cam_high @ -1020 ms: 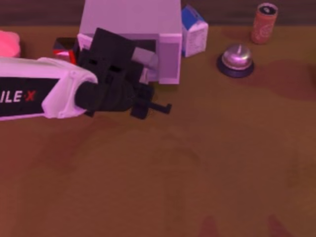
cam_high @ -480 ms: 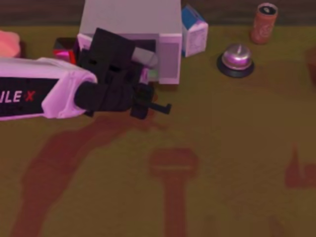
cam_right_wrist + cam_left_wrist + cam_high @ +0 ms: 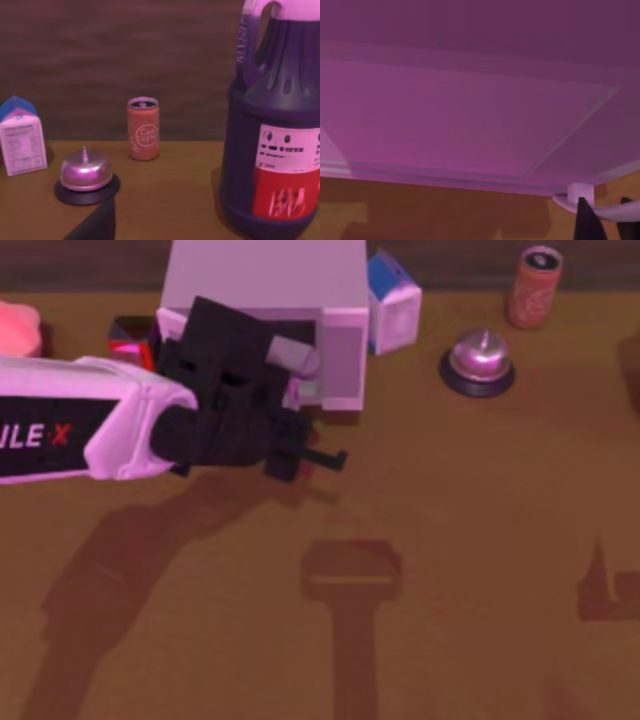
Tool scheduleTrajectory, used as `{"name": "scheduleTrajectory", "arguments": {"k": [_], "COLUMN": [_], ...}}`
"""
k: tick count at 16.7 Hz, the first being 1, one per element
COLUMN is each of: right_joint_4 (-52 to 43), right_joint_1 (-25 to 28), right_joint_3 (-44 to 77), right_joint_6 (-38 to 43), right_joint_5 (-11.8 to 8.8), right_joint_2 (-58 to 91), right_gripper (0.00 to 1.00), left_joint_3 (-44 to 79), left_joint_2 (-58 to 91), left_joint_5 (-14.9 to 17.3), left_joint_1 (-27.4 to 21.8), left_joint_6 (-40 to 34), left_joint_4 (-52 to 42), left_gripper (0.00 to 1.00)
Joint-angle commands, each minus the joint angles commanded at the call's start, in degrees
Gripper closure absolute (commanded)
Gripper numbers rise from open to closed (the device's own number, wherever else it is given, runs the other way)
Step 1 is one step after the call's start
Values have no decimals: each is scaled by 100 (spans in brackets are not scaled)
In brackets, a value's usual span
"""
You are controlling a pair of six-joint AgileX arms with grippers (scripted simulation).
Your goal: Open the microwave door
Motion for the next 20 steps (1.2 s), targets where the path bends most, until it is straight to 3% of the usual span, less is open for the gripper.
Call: {"name": "scheduleTrajectory", "arguments": {"k": [8, 20], "right_joint_4": [0, 0], "right_joint_1": [0, 0], "right_joint_3": [0, 0], "right_joint_6": [0, 0], "right_joint_5": [0, 0], "right_joint_2": [0, 0], "right_gripper": [0, 0], "left_joint_3": [-149, -159], "left_joint_2": [-120, -123], "left_joint_5": [218, 227], "left_joint_1": [94, 101], "left_joint_6": [246, 263], "left_joint_4": [35, 35], "left_gripper": [100, 100]}}
